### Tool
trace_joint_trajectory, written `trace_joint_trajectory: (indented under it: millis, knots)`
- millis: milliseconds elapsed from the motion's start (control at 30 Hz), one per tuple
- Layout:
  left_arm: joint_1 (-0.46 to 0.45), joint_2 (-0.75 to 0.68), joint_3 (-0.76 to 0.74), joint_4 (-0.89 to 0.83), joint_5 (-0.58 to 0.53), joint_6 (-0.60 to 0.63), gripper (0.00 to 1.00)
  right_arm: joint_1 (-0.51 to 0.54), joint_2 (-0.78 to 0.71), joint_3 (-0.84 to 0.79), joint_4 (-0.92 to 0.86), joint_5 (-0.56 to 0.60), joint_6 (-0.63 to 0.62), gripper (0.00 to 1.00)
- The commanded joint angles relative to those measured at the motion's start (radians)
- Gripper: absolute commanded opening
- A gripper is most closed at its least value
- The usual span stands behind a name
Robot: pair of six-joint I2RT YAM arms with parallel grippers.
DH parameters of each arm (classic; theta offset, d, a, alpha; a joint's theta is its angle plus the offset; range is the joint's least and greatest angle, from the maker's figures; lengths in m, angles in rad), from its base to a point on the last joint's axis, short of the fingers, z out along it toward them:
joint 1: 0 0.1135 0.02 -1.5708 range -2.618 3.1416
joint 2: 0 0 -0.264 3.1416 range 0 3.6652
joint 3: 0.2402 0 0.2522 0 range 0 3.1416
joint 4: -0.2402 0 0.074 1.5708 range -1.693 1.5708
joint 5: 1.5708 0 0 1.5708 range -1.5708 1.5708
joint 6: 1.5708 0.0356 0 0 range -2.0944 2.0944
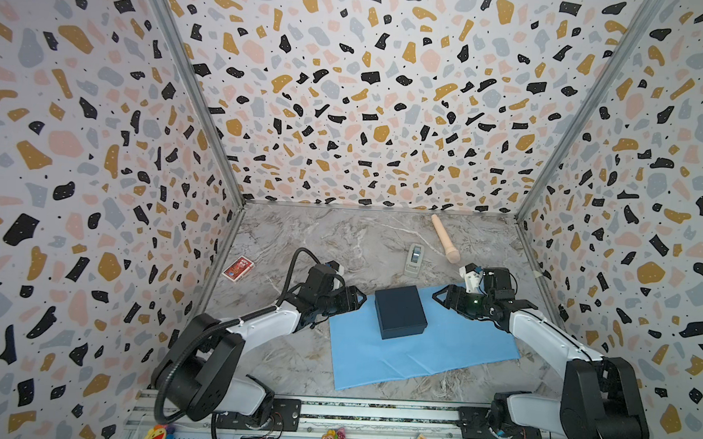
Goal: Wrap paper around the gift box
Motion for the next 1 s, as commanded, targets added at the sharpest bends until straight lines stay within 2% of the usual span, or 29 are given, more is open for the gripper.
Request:
trace_joint_trajectory:
  millis: [0, 167, 433, 667, 833, 967]
  knots:
    - [-0.007, 0.029, -0.016, 0.071, 0.035, -0.012, 0.7, -0.001, 0.021, -0.025, -0.014, 0.052, -0.001, 0.77]
    - [0.017, 0.095, -0.038, 0.069, -0.004, 0.022, 0.64, -0.006, 0.048, -0.056, -0.002, 0.106, 0.002, 0.75]
    - [0.106, 0.171, -0.068, 0.063, -0.05, 0.09, 0.59, 0.006, 0.079, -0.124, 0.019, 0.075, 0.038, 0.71]
    - [0.189, 0.201, -0.062, 0.041, -0.087, 0.148, 0.58, 0.124, 0.092, -0.15, 0.091, 0.059, 0.139, 0.7]
    - [0.268, 0.167, -0.077, 0.052, -0.142, 0.142, 0.59, 0.236, 0.107, -0.146, 0.172, 0.065, 0.239, 0.69]
    - [0.331, 0.124, -0.077, 0.069, -0.135, 0.118, 0.63, 0.292, 0.163, -0.097, 0.201, 0.056, 0.251, 0.68]
